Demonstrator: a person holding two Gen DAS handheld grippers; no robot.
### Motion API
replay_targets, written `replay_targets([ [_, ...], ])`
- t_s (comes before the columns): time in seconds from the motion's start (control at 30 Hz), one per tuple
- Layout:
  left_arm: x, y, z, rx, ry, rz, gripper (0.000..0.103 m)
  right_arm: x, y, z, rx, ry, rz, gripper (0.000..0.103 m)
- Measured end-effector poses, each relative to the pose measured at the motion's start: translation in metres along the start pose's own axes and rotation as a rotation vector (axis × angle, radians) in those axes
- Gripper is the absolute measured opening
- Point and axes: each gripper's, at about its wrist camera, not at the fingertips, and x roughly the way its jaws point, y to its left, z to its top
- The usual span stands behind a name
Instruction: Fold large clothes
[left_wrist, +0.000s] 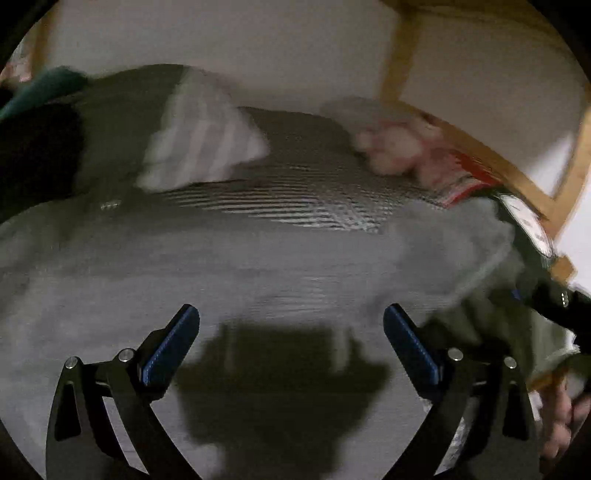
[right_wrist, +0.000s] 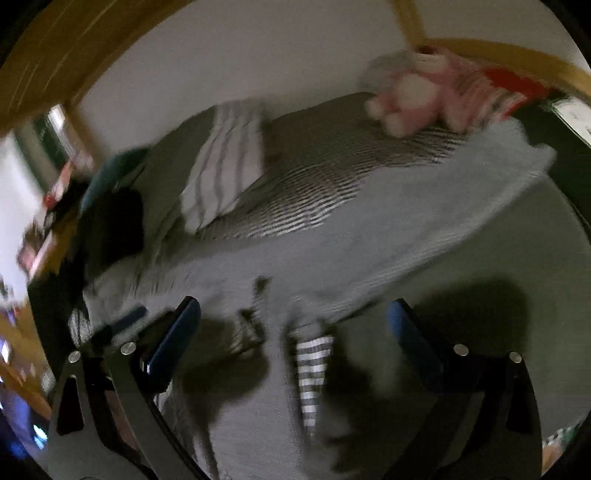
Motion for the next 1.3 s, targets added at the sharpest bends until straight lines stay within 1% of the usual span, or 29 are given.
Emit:
replay_targets([
  [0.07, 0.018, -0.026, 0.003, 0.033, 0.023, -0.063, 0.098, -0.007, -0.034, 0.012, 0.083, 0.002, -0.011, 0.100],
  [0.1, 0.030, -0.046, 0.003, 0.058, 0.039, -0.105, 0.098, -0.009, -0.047, 0.016, 0.114, 0.009, -0.013, 0.100],
  [0.13, 0.040, -0.062, 0.005, 0.084, 0.053, -0.132, 0.098, -0.010, -0.061, 0.018, 0.141, 0.014, -0.005, 0.100],
  [0.17, 0.047, -0.074, 0.005, 0.105, 0.060, -0.144, 0.098, -0.013, -0.077, 0.021, 0.165, 0.020, -0.005, 0.100],
  [0.27, 0.072, -0.114, 0.005, 0.189, 0.074, -0.145, 0.098, -0.018, -0.108, 0.024, 0.182, 0.016, -0.031, 0.100],
  [0.3, 0.080, -0.128, 0.004, 0.220, 0.081, -0.153, 0.098, -0.019, -0.117, 0.026, 0.189, 0.015, -0.019, 0.100],
  [0.4, 0.094, -0.152, 0.008, 0.268, 0.080, -0.172, 0.098, -0.019, -0.135, 0.034, 0.217, 0.011, 0.017, 0.100],
  [0.5, 0.105, -0.170, 0.014, 0.300, 0.080, -0.167, 0.098, -0.013, -0.155, 0.043, 0.292, 0.009, 0.081, 0.100],
  [0.53, 0.108, -0.174, 0.017, 0.306, 0.080, -0.164, 0.098, -0.008, -0.164, 0.046, 0.331, 0.019, 0.120, 0.100],
  [0.63, 0.116, -0.181, 0.022, 0.315, 0.092, -0.158, 0.098, -0.002, -0.179, 0.048, 0.392, 0.024, 0.198, 0.100],
  [0.7, 0.123, -0.184, 0.022, 0.314, 0.108, -0.162, 0.098, -0.001, -0.184, 0.049, 0.407, 0.023, 0.231, 0.100],
  [0.77, 0.129, -0.185, 0.022, 0.299, 0.122, -0.168, 0.098, 0.001, -0.192, 0.052, 0.439, 0.018, 0.258, 0.100],
  [0.83, 0.136, -0.184, 0.024, 0.261, 0.142, -0.186, 0.098, 0.003, -0.201, 0.054, 0.472, 0.013, 0.268, 0.099],
  [0.93, 0.143, -0.183, 0.024, 0.242, 0.164, -0.204, 0.098, 0.008, -0.215, 0.060, 0.538, 0.005, 0.282, 0.099],
  [1.0, 0.146, -0.183, 0.024, 0.242, 0.176, -0.206, 0.098, 0.015, -0.219, 0.066, 0.551, 0.007, 0.275, 0.099],
  [1.2, 0.148, -0.185, 0.023, 0.248, 0.188, -0.188, 0.099, 0.035, -0.216, 0.095, 0.535, 0.012, 0.158, 0.101],
  [1.3, 0.147, -0.184, 0.021, 0.247, 0.190, -0.188, 0.099, 0.042, -0.214, 0.111, 0.516, -0.012, 0.142, 0.100],
])
